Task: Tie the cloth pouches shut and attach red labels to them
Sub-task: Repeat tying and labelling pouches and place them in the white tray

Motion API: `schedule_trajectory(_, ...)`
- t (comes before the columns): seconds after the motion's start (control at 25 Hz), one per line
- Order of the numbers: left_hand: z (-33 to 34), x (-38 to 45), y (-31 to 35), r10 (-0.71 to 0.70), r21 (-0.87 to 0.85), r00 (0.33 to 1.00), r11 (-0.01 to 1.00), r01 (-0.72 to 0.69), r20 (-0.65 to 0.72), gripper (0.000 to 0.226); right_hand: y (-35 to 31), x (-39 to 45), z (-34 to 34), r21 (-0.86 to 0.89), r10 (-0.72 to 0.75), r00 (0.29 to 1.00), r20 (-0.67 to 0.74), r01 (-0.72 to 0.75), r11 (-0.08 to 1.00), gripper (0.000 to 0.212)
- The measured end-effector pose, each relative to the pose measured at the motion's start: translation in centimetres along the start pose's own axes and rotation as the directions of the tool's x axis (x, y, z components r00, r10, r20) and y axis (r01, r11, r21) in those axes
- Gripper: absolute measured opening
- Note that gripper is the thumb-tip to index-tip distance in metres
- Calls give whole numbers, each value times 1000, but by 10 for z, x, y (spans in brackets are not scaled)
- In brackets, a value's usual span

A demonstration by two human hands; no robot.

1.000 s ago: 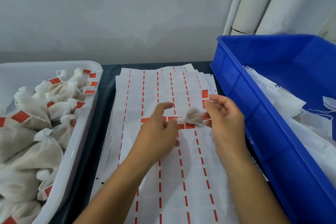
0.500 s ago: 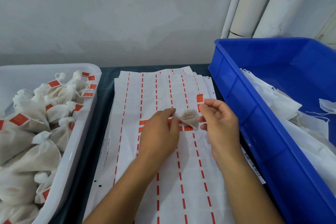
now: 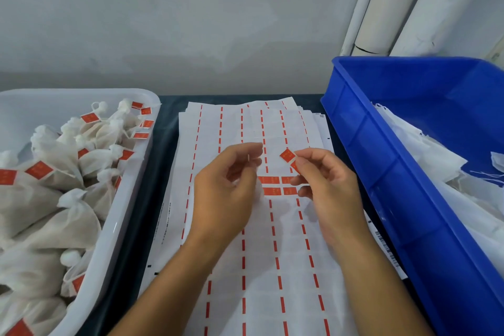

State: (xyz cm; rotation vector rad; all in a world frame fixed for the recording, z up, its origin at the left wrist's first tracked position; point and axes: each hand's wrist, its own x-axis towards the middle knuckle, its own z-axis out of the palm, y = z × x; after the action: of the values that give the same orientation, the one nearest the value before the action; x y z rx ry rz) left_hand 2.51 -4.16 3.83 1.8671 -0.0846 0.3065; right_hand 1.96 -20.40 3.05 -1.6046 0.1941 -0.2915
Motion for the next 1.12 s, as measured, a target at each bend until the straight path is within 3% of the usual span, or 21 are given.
schedule_trajectory(0.32, -29, -13, -18, -61, -170, 953, 979, 116, 296, 53, -6, -15, 8, 35, -54, 931, 361, 44, 998, 15)
schedule_trajectory(0.68, -34, -16, -13, -75, -220, 891, 957, 191, 448, 61, -6, -20, 12, -106, -77, 921, 381, 126, 986, 28)
schedule_trajectory(0.84, -35, -15, -13, -74, -225, 903, 957, 184, 424, 58, -9, -21, 12, -106, -64, 935, 350, 107, 989, 27)
schedule_trajectory(1.0, -41, -7, -14, -117, -211, 950, 960, 182, 288, 47, -11, -16, 8, 2, -19, 983, 181, 19, 1000, 28)
schedule_trajectory(1.12, -45, -3, -18, -193, -132, 968, 967, 216, 162, 34, -10, -13, 9, -13, 10, 987, 161, -8, 1000, 18)
